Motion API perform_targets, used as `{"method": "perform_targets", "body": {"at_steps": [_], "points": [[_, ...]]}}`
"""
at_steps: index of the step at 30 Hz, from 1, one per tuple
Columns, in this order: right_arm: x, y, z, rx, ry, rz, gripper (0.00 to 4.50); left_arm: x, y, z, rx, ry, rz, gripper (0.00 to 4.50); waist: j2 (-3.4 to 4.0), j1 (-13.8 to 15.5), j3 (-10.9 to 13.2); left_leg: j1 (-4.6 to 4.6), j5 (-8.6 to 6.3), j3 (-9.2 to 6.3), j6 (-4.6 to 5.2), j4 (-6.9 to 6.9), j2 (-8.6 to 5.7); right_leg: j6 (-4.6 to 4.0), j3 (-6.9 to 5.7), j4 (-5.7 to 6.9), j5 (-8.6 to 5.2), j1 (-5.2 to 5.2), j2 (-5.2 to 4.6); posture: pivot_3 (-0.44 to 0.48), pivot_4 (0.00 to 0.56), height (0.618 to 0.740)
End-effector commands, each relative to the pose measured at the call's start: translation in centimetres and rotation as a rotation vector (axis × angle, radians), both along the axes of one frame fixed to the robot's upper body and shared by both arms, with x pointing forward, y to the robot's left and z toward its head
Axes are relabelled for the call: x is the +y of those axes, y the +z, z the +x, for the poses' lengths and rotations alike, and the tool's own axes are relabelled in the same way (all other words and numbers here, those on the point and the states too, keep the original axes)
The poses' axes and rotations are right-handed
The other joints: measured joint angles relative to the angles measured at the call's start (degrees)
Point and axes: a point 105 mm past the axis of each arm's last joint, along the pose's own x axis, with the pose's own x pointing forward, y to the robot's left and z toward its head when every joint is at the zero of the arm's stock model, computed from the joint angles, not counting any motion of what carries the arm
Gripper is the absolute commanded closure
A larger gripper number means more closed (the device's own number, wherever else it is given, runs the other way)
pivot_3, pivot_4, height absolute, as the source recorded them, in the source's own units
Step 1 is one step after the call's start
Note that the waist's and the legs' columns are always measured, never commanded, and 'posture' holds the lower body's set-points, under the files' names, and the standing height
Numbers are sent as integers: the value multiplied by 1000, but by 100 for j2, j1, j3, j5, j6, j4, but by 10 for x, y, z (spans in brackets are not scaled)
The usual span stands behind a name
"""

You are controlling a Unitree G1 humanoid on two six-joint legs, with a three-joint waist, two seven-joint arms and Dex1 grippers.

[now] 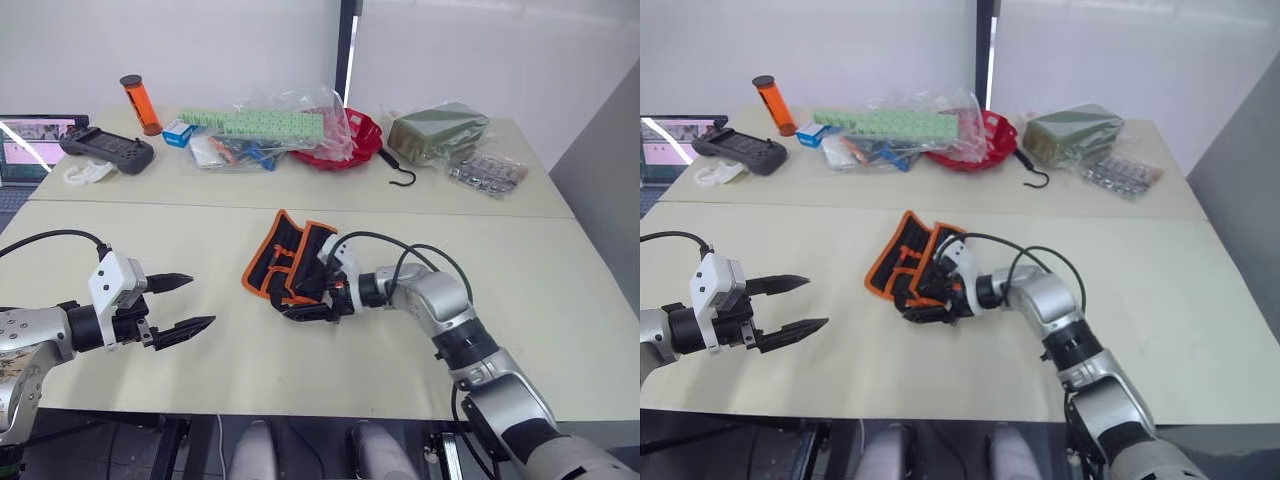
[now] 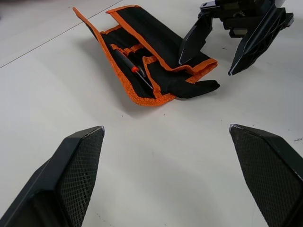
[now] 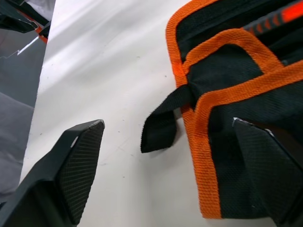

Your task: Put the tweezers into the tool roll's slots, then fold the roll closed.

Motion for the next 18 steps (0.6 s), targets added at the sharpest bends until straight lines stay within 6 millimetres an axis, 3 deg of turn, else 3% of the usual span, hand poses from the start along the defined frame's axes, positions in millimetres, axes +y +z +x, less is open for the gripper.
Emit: {"method": "perform_targets", "body": {"at_steps": [1, 4, 5, 10, 16, 18], "points": [[-8, 19, -2, -47, 10, 83, 22, -2, 8, 3, -34, -26, 23, 0, 0, 6, 0, -1, 0, 1, 0, 0, 0, 0, 0, 0, 0, -1, 0, 0, 150, 737], [-15, 35, 8, -65, -52, 173, 22, -1, 9, 6, -38, -29, 25, 0, 0, 3, 0, -1, 0, 0, 0, -1, 0, 0, 0, 0, 0, -2, 1, 0, 150, 737], [-17, 38, 14, -71, -87, 192, 525, -1, 10, 6, -42, -31, 24, 0, 0, 0, 0, -2, 0, 0, 0, -1, 0, 0, 0, 0, 0, -2, 1, 0, 150, 737], [-21, 34, 25, -103, -153, 192, 2185, -1, 10, 10, -51, -25, 21, 0, 0, -26, 0, -1, 0, -1, 0, -5, 0, 0, 0, 1, 0, -4, 2, 0, 150, 737], [-15, 13, 18, -127, -126, 129, 4281, 3, 6, 18, -54, 25, 10, 0, 0, -28, 0, -2, 0, 0, 0, -6, 0, 0, 1, 2, 0, -4, 1, 0, 150, 737], [-15, 5, 15, -136, -119, 100, 4481, 3, 5, 22, -38, 59, -29, 0, 0, -27, 0, -2, 0, -1, 0, -5, 0, 0, 1, 2, 0, -4, 1, 0, 150, 737]]}}
